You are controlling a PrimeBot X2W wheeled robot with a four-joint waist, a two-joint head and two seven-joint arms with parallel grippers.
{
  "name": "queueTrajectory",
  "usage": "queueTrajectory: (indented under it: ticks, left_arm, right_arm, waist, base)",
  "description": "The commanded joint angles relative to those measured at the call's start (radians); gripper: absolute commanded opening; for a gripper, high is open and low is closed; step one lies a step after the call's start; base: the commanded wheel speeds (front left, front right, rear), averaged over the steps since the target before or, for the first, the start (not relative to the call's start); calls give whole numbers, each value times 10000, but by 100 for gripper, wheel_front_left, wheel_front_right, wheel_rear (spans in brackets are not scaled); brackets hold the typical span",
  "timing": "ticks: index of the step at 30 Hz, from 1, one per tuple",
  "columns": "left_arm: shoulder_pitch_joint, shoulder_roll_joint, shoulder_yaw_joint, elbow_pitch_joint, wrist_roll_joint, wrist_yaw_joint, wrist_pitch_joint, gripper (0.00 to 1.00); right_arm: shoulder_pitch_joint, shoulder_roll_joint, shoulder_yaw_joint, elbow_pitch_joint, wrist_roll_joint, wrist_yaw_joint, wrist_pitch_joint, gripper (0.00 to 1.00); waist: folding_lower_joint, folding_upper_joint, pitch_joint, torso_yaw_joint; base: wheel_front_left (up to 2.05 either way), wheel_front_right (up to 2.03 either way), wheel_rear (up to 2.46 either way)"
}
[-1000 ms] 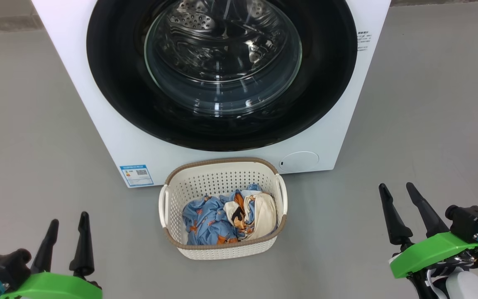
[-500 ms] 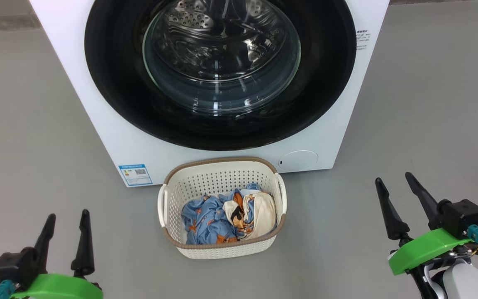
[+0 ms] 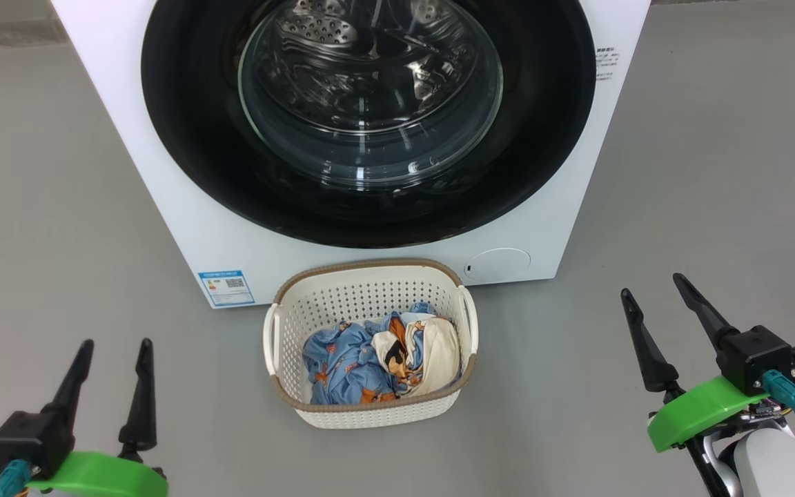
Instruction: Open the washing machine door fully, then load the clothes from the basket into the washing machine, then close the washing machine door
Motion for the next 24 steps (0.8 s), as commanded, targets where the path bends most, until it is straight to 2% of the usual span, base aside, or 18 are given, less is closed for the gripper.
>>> queueTrajectory:
  ticks: [1,7,24]
  left_arm:
    - [-439,276,323,-150,7,-16,-80,100]
    - [-469,314,368,-65,-67,-16,-80,100]
    - [-500,364,443,174,-102,-16,-80,100]
  right_arm:
    - [-301,-31,167,-224,-93,17,-122,100]
    - [-285,124,38,-227,205,17,-122,100]
    - [-278,21,132,-5,985,17,-122,100]
  waist:
    - [0,-1,-8,1]
    - [0,-1,10,-17]
    - [0,-1,-65,-22]
  base:
    - [0,0,0]
    - [0,0,0]
    - [0,0,0]
